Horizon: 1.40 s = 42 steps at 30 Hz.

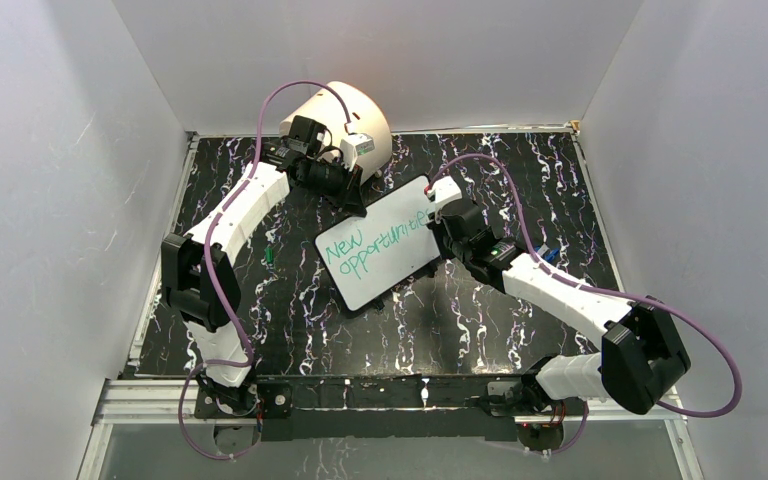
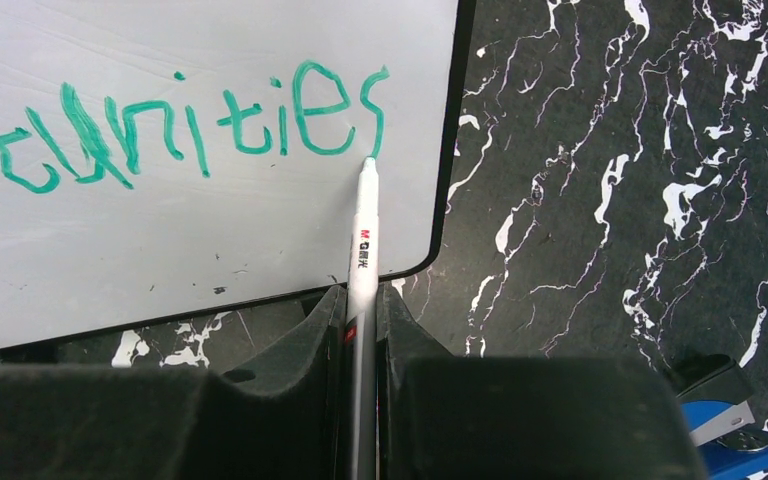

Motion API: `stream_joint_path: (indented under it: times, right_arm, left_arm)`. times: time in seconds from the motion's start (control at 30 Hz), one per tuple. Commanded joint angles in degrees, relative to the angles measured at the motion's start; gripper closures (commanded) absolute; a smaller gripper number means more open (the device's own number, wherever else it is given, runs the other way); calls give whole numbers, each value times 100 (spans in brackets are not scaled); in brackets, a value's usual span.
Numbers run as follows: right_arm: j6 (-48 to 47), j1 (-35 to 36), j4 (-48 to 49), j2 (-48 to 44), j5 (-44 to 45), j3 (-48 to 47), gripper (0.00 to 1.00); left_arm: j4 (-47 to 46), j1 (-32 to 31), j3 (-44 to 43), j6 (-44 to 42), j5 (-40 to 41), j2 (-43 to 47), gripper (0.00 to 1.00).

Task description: Write a sentence on the whiteboard

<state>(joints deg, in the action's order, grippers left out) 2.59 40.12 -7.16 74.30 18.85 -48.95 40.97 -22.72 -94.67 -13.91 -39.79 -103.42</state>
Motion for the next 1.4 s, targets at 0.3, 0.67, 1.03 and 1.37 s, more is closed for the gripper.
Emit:
stream_joint_path:
  times: [0.3, 0.67, 1.03, 1.37]
  right_arm:
    - [137, -7, 337, -483, -110, 106, 100]
    - [217, 92, -241, -1015, -259, 139, 100]
    - [315, 1165, -441, -1020, 587, 61, 100]
    - [580, 1999, -454, -958, 1121, 87, 100]
  left_arm:
    - [689, -256, 151, -164, 332, -269, 100]
    - [560, -259, -64, 57, 676, -5, 75]
    - [-82, -214, 772, 506, 1136, 1349, 58]
    - [-548, 163, 1401, 695, 507, 1705, 56]
